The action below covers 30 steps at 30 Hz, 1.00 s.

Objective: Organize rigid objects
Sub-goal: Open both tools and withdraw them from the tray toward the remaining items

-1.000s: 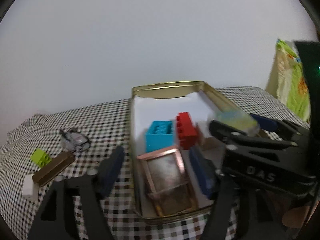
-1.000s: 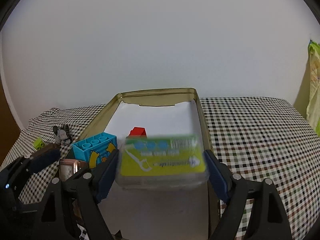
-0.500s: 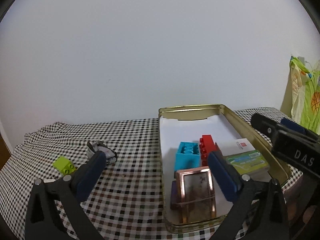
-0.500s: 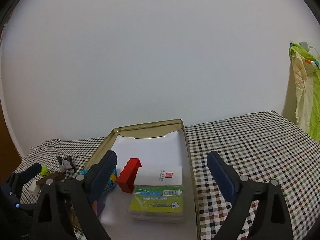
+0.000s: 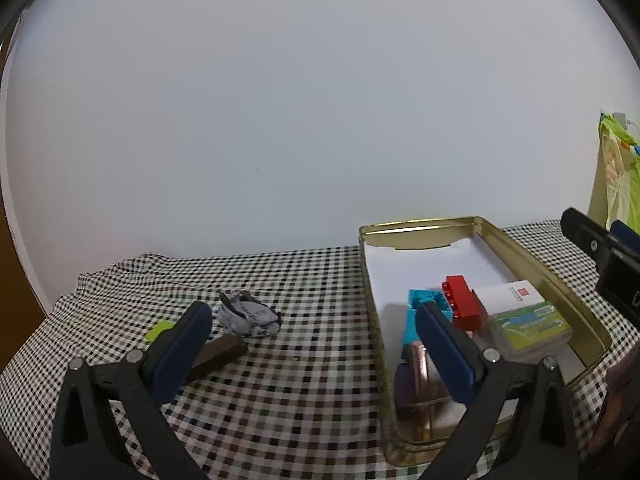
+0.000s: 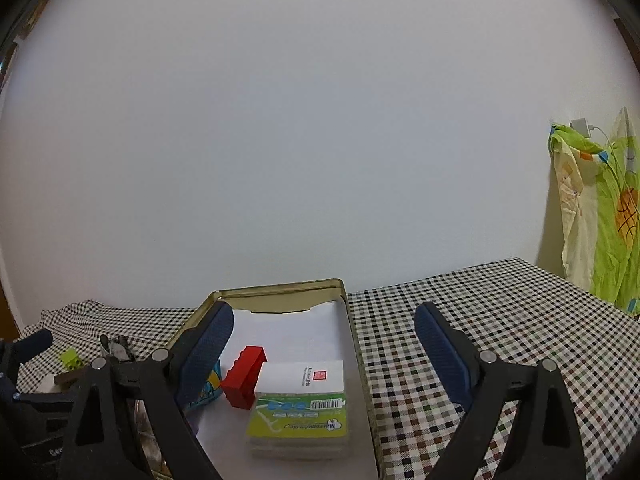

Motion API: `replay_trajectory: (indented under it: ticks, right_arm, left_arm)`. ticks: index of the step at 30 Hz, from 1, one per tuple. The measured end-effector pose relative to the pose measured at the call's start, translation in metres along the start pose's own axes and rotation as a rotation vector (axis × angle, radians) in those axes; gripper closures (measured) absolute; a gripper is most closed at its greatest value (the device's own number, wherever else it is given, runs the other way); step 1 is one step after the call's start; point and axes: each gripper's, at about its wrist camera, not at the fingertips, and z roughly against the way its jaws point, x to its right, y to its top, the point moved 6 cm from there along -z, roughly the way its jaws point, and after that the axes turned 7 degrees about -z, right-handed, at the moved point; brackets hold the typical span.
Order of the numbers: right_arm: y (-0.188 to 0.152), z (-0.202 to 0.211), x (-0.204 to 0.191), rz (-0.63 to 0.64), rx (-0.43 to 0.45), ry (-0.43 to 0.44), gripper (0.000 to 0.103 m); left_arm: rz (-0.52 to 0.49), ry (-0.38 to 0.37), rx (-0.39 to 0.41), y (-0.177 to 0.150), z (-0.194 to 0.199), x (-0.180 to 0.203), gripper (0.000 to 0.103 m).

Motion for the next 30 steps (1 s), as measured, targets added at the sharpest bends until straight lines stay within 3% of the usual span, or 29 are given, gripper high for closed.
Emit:
replay_trajectory:
  ticks: [4, 17, 26, 30]
  right_arm:
    - [0.002, 0.005, -0.002, 0.003, 0.028, -0.007, 0.009]
    - [-0.011, 0.015, -0.023, 0.011, -0.028, -0.002, 0.009]
    - [-0.025, 0.018, -0.06, 0.123, -0.053, -0.003, 0.009]
    - [-0.031, 0.019, -0.078, 0.114, -0.067, 0.018, 0.009]
  left_arm:
    - [0.021, -0.002, -0.012, -0.002, -0.001, -0.008, 0.0]
    - [0.083, -0.034, -0.09, -0.018, -0.007, -0.038, 0.0]
    - [0.103, -0.037, -0.164, -0.037, -0.017, -0.073, 0.0]
    - [0.103, -0.031, -0.186, -0.044, -0.02, -0.084, 0.0]
